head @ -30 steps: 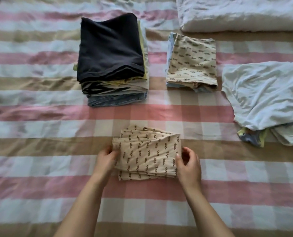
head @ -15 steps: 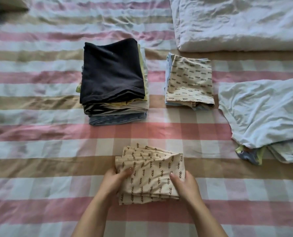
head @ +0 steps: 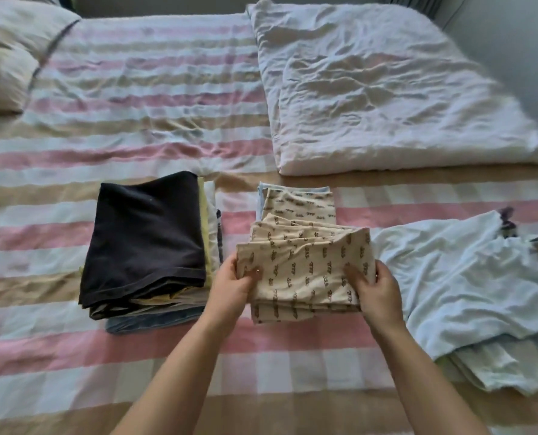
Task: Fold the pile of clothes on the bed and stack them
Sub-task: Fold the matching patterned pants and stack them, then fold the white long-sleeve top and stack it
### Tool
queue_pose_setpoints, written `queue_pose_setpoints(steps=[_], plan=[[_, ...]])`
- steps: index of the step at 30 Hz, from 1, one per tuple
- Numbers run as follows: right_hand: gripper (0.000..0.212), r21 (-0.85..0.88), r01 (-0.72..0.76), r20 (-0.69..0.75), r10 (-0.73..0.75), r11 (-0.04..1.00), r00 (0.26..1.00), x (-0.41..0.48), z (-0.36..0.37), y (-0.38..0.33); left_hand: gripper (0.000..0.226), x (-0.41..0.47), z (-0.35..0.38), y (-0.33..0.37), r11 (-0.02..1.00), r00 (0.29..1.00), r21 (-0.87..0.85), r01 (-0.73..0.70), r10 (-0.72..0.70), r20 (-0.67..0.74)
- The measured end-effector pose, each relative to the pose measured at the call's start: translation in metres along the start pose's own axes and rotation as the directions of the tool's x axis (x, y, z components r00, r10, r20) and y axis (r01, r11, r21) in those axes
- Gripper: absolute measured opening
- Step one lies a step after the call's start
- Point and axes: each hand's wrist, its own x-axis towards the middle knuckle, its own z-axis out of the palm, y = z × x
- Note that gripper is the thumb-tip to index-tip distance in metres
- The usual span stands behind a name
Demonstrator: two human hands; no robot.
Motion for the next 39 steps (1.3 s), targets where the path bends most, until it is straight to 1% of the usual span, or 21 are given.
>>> queue_pose_setpoints(steps=[4, 8, 10, 11, 12, 13, 14, 15, 16, 17, 19, 21, 25, 27, 29, 30, 32, 33, 34, 37, 39], plan=[[0.017, 0.046, -0.018, -0.043, 0.02, 0.999, 0.999, 0.067, 0.018, -0.005, 0.022, 0.069, 0.023, 0.023, 0.995, 0.994, 0.057, -0.082, 0.085, -0.063], [0.016, -0.026, -0.08, -0.018, 0.079, 0.996, 0.997, 0.11, 0.036, 0.013, 0.017, 0.114, 0.026, 0.015, 0.994, 0.986, 0.108, -0.035, 0.052, -0.156], [0.018, -0.082, -0.116, -0.031, 0.114, 0.99, 0.993, 0.118, 0.042, 0.025, 0.021, 0.124, 0.026, 0.003, 0.967, 0.968, 0.252, -0.032, 0.093, -0.233], [0.022, -0.104, -0.133, -0.068, 0.126, 0.986, 0.99, 0.119, 0.045, 0.028, 0.03, 0.125, 0.026, -0.005, 0.912, 0.944, 0.409, -0.045, 0.173, -0.281], [0.028, -0.138, -0.103, -0.14, 0.084, 0.985, 0.987, 0.117, 0.048, 0.03, 0.038, 0.123, 0.026, -0.01, 0.788, 0.892, 0.605, -0.111, 0.347, -0.288], [0.035, -0.219, 0.003, -0.22, -0.052, 0.976, 0.974, 0.114, 0.051, 0.031, 0.041, 0.12, 0.029, -0.014, 0.582, 0.807, 0.779, -0.234, 0.563, -0.178], [0.04, -0.343, 0.148, -0.246, -0.241, 0.928, 0.939, 0.111, 0.055, 0.03, 0.041, 0.118, 0.035, -0.017, 0.34, 0.698, 0.863, -0.374, 0.715, 0.02], [0.042, -0.473, 0.284, -0.201, -0.416, 0.834, 0.887, 0.108, 0.059, 0.029, 0.041, 0.119, 0.043, -0.021, 0.127, 0.614, 0.868, -0.481, 0.755, 0.23], [0.043, -0.571, 0.389, -0.089, -0.525, 0.723, 0.846, 0.108, 0.063, 0.029, 0.043, 0.121, 0.051, -0.024, -0.005, 0.601, 0.837, -0.547, 0.693, 0.397], [0.044, -0.626, 0.454, 0.057, -0.544, 0.633, 0.837, 0.109, 0.067, 0.03, 0.045, 0.124, 0.059, -0.025, -0.052, 0.662, 0.834, -0.55, 0.582, 0.472], [0.053, -0.689, 0.471, 0.276, -0.401, 0.551, 0.873, 0.115, 0.071, 0.035, 0.05, 0.136, 0.066, -0.031, -0.047, 0.825, 0.901, -0.431, 0.384, 0.414], [0.058, -0.734, 0.428, 0.343, -0.255, 0.528, 0.904, 0.126, 0.072, 0.046, 0.057, 0.151, 0.063, -0.04, -0.048, 0.923, 0.954, -0.295, 0.243, 0.298], [0.061, -0.759, 0.409, 0.4, -0.132, 0.507, 0.907, 0.135, 0.074, 0.05, 0.066, 0.164, 0.052, -0.039, -0.031, 0.963, 0.964, -0.265, 0.045, 0.267], [0.06, -0.744, 0.398, 0.406, -0.11, 0.537, 0.907, 0.134, 0.073, 0.047, 0.067, 0.161, 0.055, -0.035, -0.017, 0.963, 0.964, -0.265, 0.042, 0.265], [0.057, -0.687, 0.4, 0.353, -0.202, 0.606, 0.914, 0.124, 0.063, 0.042, 0.062, 0.144, 0.065, -0.031, 0.009, 0.93, 0.95, -0.313, 0.203, 0.305], [0.054, -0.645, 0.399, 0.286, -0.279, 0.651, 0.917, 0.116, 0.054, 0.041, 0.056, 0.13, 0.072, -0.029, 0.01, 0.875, 0.921, -0.389, 0.316, 0.366], [0.042, -0.574, 0.372, 0.099, -0.389, 0.73, 0.916, 0.091, 0.027, 0.047, 0.042, 0.096, 0.091, -0.034, -0.052, 0.71, 0.821, -0.568, 0.473, 0.522], [0.036, -0.558, 0.352, 0.02, -0.412, 0.751, 0.911, 0.077, 0.013, 0.053, 0.038, 0.079, 0.101, -0.04, -0.072, 0.633, 0.767, -0.638, 0.518, 0.575], [0.03, -0.558, 0.321, -0.039, -0.411, 0.765, 0.911, 0.062, -0.003, 0.061, 0.033, 0.063, 0.112, -0.047, -0.05, 0.588, 0.715, -0.697, 0.531, 0.61], [0.023, -0.573, 0.22, -0.147, -0.363, 0.789, 0.92, 0.018, -0.052, 0.088, 0.021, 0.032, 0.147, -0.07, 0.125, 0.59, 0.6, -0.79, 0.421, 0.689], [0.026, -0.597, 0.173, -0.157, -0.326, 0.783, 0.932, -0.008, -0.077, 0.107, 0.025, 0.023, 0.164, -0.087, 0.23, 0.646, 0.604, -0.763, 0.288, 0.706]])
